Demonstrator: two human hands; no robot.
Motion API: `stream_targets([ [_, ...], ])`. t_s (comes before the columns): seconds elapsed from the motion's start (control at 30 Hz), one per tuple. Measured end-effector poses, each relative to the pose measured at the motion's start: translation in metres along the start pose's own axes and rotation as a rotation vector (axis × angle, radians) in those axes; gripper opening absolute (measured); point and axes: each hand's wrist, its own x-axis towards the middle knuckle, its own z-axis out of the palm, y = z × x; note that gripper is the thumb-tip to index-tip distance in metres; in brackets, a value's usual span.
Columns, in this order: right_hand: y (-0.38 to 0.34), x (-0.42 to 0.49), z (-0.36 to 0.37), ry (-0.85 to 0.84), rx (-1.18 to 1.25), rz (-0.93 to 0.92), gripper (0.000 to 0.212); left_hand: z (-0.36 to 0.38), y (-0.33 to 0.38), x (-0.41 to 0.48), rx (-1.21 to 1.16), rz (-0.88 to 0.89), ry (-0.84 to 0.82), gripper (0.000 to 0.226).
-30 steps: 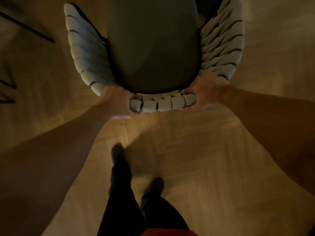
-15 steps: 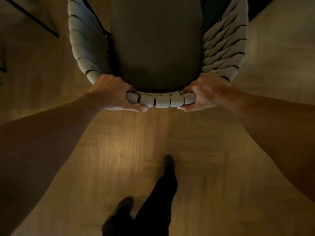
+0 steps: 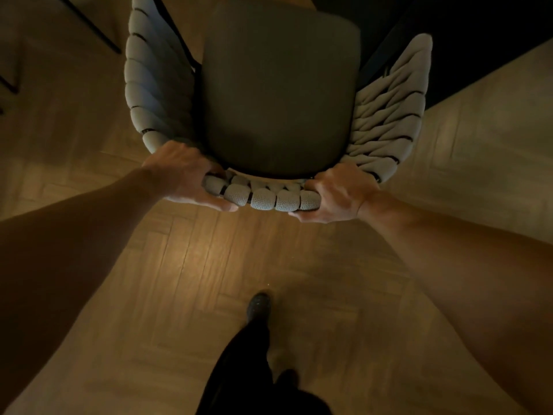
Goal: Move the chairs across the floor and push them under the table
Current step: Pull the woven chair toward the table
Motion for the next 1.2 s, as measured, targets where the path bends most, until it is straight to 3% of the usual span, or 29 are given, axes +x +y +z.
stream_targets([
  [0.6,0.130,0.066,-0.049,-0.043,-0.135,-0.368,0.081,-0.033,0.062,0.045,-0.196,-0.394,-0.011,0.111],
  [0.9,0.181,0.119,-0.065,-0.010,-0.122,-0.490,0.078,-0.057,0.034,0.089,-0.243,-0.422,-0.008,0.114],
  [1.2,0.240,0.268,-0.120,-0.003,-0.210,-0.555,0.074,-0.094,-0.074,0.160,-0.315,-0.516,0.127,0.108],
])
